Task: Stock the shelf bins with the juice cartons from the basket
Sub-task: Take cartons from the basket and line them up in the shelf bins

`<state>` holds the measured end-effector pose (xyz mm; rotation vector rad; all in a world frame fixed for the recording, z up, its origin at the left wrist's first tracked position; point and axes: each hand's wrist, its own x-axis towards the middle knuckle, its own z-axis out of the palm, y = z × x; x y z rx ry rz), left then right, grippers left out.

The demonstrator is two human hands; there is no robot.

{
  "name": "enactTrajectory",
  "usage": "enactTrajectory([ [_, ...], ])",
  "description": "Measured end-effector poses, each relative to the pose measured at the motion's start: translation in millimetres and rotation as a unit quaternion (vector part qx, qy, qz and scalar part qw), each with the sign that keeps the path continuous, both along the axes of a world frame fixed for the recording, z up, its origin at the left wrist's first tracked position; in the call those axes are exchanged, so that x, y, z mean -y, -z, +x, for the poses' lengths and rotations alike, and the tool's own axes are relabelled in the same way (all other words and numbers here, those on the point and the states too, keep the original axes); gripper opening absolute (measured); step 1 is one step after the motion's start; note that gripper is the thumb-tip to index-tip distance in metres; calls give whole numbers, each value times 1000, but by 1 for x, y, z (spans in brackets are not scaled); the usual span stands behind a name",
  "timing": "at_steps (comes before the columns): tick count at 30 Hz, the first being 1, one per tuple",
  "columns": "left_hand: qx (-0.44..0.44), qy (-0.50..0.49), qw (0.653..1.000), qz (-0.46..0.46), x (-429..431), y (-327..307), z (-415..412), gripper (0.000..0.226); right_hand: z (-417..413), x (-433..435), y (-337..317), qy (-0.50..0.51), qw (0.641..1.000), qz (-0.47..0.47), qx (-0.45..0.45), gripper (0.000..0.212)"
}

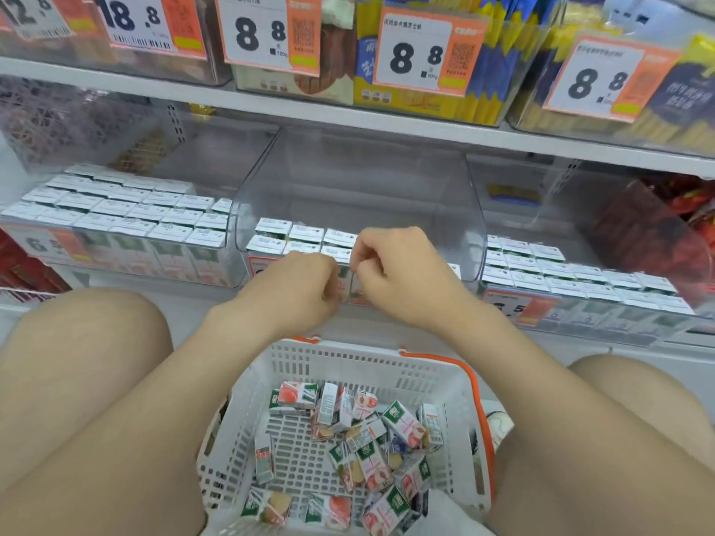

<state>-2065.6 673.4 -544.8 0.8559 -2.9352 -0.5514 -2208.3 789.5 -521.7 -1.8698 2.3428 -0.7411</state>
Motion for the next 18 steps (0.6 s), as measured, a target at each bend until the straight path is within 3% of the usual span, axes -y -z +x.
enactTrajectory([
  [2,179,82,980,17,-8,16,2,12,14,-23,2,-53,992,115,4,24],
  [5,375,147,915,27,-22,63,-2,27,23,-43,28,-106,935,336,-23,26],
  [9,386,190,902,37,-48,120,-12,20,28,-60,78,-113,874,470,-56,27],
  [13,367,209,901,102,-76,164,-17,45,28,-77,126,-123,845,518,-50,37],
  [18,396,195,889,120,-87,233,-11,35,24,-102,180,-123,822,555,-47,33],
])
